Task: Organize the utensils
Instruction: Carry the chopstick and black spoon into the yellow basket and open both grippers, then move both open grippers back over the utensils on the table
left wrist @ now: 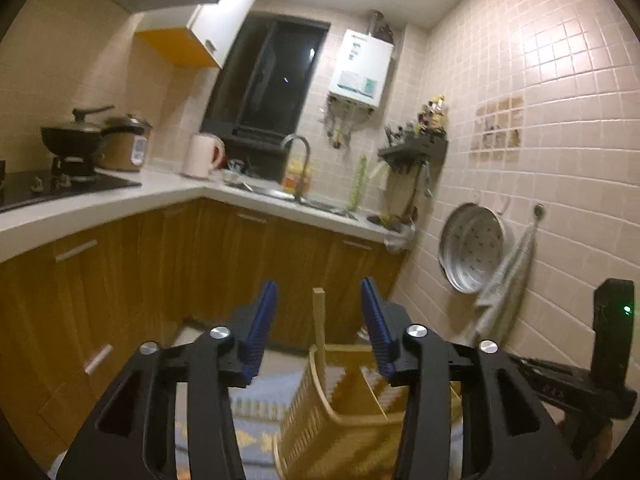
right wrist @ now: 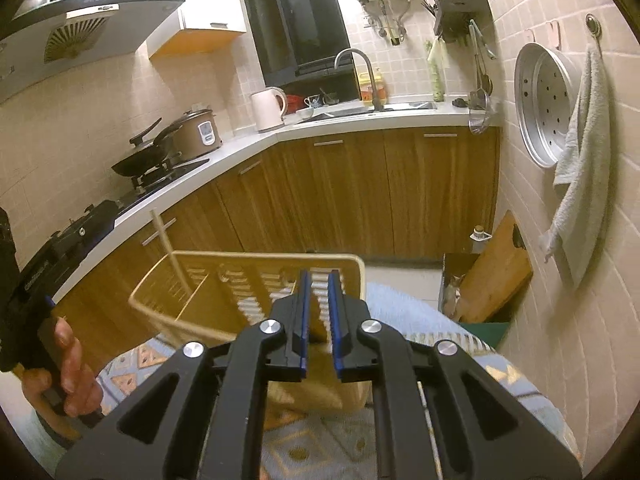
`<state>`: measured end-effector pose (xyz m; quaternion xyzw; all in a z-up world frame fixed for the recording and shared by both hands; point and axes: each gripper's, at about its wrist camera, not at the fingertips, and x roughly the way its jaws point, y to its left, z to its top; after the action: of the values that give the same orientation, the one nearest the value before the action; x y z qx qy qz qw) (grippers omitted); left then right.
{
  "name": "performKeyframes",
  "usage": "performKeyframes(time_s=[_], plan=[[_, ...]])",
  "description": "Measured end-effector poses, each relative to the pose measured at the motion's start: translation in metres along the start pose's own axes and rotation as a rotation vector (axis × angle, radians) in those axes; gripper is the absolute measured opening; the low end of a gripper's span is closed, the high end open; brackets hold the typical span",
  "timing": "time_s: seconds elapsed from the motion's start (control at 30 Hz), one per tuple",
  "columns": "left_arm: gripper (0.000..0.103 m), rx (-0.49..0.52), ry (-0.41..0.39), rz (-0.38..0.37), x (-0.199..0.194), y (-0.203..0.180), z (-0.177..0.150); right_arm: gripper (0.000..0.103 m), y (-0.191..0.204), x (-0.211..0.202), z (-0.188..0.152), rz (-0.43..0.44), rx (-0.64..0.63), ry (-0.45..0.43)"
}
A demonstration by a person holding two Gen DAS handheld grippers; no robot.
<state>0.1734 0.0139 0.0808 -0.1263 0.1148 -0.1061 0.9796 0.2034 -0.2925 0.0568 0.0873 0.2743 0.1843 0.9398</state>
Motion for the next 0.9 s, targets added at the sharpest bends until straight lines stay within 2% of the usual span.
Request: performKeyframes(time_s=[0.03, 0.1, 0.13, 0.17, 0.2, 0.3, 0.43, 0.53, 0.63, 0.7, 0.77, 0.9], plan=[[0.043, -0.006, 0.021, 0.005, -0.004, 0.001, 0.001, 0.016, 0.0, -0.006, -0.001, 0.006, 0.004, 0.001], [0.043, -0.034, 0.087, -0.003, -0.014, 0.006, 0.002, 0.033, 0.001, -0.021, -0.004, 0.007, 0.016, 0.008], [0.043, -0.05, 0.127, -0.008, -0.017, 0.009, 0.003, 0.038, 0.001, -0.032, -0.008, 0.001, 0.021, 0.012], [0.043, -0.063, 0.184, -0.002, -0.021, 0.012, 0.003, 0.05, 0.002, -0.038, -0.01, -0.001, 0.026, 0.013], [0.043, -0.074, 0.214, 0.003, -0.024, 0.015, 0.002, 0.054, 0.003, -0.046, -0.013, 0.002, 0.029, 0.014], [0.042, -0.09, 0.324, 0.003, -0.036, 0.022, -0.006, 0.054, 0.007, -0.063, -0.027, -0.021, 0.037, 0.074], [0.041, -0.045, 0.479, 0.011, -0.047, 0.021, -0.027, 0.054, 0.001, -0.069, -0.051, -0.037, 0.107, 0.2], [0.04, 0.006, 0.595, -0.003, -0.053, 0.018, -0.052, 0.054, -0.002, -0.069, -0.077, -0.049, 0.148, 0.331], [0.036, 0.066, 0.702, -0.011, -0.059, 0.017, -0.081, 0.053, -0.001, -0.068, -0.104, -0.055, 0.172, 0.425], [0.03, 0.095, 0.784, -0.001, -0.06, 0.018, -0.104, 0.049, 0.001, -0.068, -0.12, -0.07, 0.177, 0.47], [0.028, 0.077, 0.846, 0.001, -0.06, 0.022, -0.122, 0.046, 0.002, -0.069, -0.137, -0.073, 0.203, 0.511], [0.028, 0.024, 0.906, -0.019, -0.059, 0.025, -0.142, 0.037, -0.001, -0.07, -0.16, -0.052, 0.264, 0.562]])
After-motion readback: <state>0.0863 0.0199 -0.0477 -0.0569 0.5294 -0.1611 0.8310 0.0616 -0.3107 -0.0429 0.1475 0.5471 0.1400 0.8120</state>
